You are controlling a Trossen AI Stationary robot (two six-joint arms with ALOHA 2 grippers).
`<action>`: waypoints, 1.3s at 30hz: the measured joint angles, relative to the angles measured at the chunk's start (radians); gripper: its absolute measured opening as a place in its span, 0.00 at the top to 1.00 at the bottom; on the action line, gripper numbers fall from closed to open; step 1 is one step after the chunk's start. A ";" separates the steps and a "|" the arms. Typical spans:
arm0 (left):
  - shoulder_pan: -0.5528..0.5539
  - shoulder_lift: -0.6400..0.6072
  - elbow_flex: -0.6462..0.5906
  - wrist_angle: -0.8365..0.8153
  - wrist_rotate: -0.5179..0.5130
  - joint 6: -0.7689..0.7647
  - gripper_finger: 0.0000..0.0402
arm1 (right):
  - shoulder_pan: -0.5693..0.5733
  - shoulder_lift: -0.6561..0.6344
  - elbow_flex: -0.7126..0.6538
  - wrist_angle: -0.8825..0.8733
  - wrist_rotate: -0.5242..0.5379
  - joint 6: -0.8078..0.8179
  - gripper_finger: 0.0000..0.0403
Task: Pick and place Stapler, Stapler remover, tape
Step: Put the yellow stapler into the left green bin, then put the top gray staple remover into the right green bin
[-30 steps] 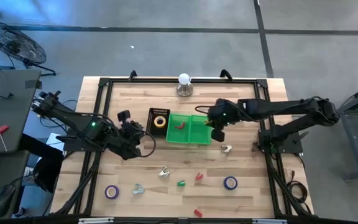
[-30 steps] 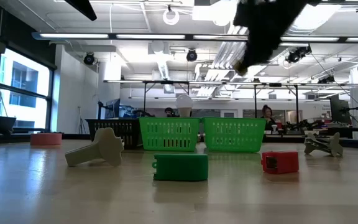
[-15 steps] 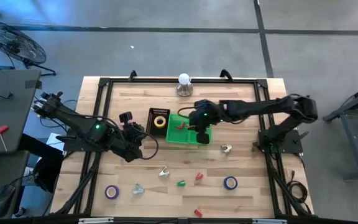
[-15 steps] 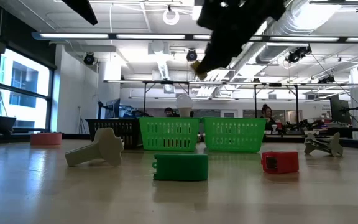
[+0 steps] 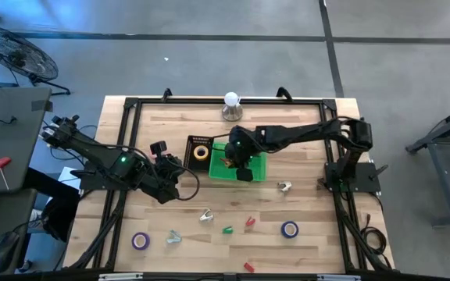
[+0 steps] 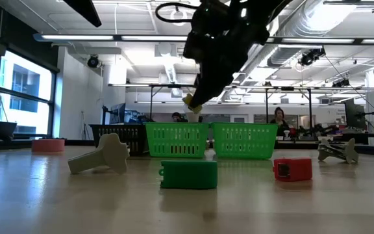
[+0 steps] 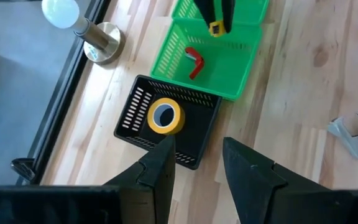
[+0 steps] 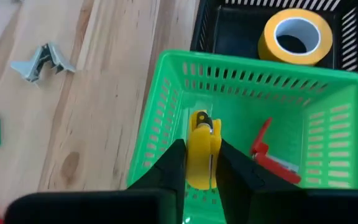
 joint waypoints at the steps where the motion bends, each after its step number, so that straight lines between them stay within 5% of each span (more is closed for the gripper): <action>1: 0.000 0.000 0.000 -0.001 0.007 -0.006 0.68 | -0.001 0.001 0.000 0.003 0.000 -0.002 0.82; 6: 0.000 0.000 0.000 0.000 0.013 -0.010 0.68 | 0.003 0.000 0.000 0.044 0.010 -0.004 0.57; 12: 0.000 -0.001 0.000 -0.023 0.014 -0.020 0.68 | 0.003 -0.001 0.000 0.067 0.055 -0.007 0.43; 20: 0.000 0.002 0.000 -0.023 0.064 -0.032 0.68 | 0.003 -0.003 0.033 0.030 0.112 -0.022 0.42; 28: 0.000 0.055 0.000 -0.025 0.091 -0.027 0.68 | 0.045 -0.067 0.136 -0.305 0.205 0.014 0.42; 33: 0.000 0.097 0.000 -0.029 0.087 -0.003 0.68 | 0.121 -0.125 0.200 -0.618 0.222 0.141 0.43; 39: 0.000 0.128 0.000 -0.029 0.065 0.002 0.68 | 0.260 -0.185 0.207 -0.754 0.221 0.336 0.43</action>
